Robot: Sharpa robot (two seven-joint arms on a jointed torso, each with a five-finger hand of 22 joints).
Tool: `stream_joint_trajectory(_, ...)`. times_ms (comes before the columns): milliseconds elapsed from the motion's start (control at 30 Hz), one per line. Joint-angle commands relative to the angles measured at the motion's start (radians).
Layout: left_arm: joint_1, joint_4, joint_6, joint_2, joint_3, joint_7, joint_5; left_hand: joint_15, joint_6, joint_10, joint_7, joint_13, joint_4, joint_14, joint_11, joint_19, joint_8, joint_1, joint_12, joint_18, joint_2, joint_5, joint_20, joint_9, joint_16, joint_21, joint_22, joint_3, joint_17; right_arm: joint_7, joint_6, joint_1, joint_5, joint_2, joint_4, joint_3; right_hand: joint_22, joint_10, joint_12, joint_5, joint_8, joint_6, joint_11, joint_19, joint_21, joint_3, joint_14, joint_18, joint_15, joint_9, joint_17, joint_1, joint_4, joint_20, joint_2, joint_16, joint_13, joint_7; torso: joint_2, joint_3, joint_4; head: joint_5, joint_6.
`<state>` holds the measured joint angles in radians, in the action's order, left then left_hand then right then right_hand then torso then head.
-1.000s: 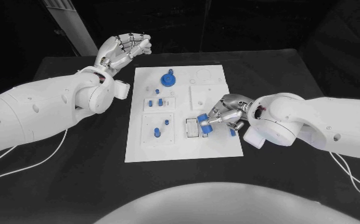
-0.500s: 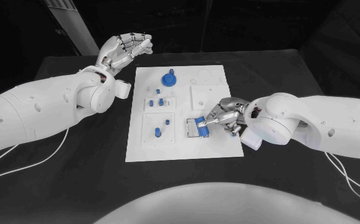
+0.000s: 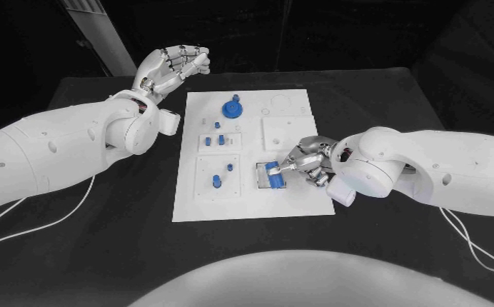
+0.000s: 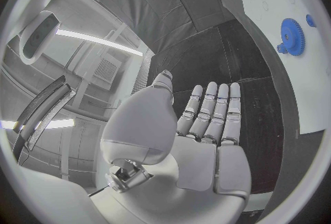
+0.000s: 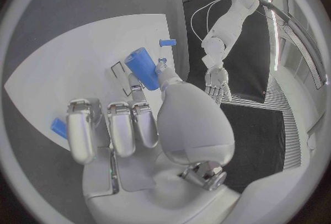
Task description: Assemble the parts on the task board
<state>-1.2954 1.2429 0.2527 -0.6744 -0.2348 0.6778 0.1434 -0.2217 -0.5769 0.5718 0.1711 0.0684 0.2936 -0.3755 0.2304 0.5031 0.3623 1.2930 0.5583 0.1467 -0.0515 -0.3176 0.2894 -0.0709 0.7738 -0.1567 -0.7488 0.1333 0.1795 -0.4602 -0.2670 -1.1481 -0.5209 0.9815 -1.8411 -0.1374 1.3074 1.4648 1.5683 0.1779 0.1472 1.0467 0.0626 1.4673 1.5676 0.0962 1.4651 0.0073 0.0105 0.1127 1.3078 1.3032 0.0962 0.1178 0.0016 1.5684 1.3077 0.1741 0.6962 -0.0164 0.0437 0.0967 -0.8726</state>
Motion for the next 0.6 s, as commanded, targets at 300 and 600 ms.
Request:
stream_joint_trajectory(300,-0.001,0.003,-0.010,0.000,0.001,0.137,-0.002,0.002,0.004,-0.006,0.100,-0.002,-0.002,0.006,0.002,0.004,0.005,0.000,0.002,-0.018,-0.014,-0.005,-0.001,0.001,0.004,0.007,0.001,0.006,-0.001,-0.041,-0.030,-0.001,-0.006,-0.017,0.005,0.000,0.263,0.106,0.003,-0.031,-0.010,0.065,-0.006,0.104,0.003,-0.016,0.106,-0.007,-0.005,-0.002,0.263,-0.028,0.021,-0.005,-0.004,0.002,0.263,-0.054,0.000,-0.0002,0.0004,-0.002,0.000)
stream_joint_trajectory(600,-0.001,0.003,-0.010,0.000,0.001,0.138,-0.002,0.002,0.004,-0.006,0.100,-0.002,-0.002,0.006,0.002,0.004,0.005,0.000,0.002,-0.018,-0.014,-0.005,-0.001,0.001,0.004,0.007,0.001,0.006,-0.001,-0.062,-0.037,-0.001,-0.042,-0.025,0.006,0.000,0.263,0.106,0.003,-0.043,-0.014,0.069,-0.005,0.104,0.003,-0.028,0.106,-0.007,-0.005,-0.003,0.263,-0.039,0.029,-0.005,-0.009,0.002,0.263,-0.053,0.000,-0.0006,-0.0001,-0.002,0.000)
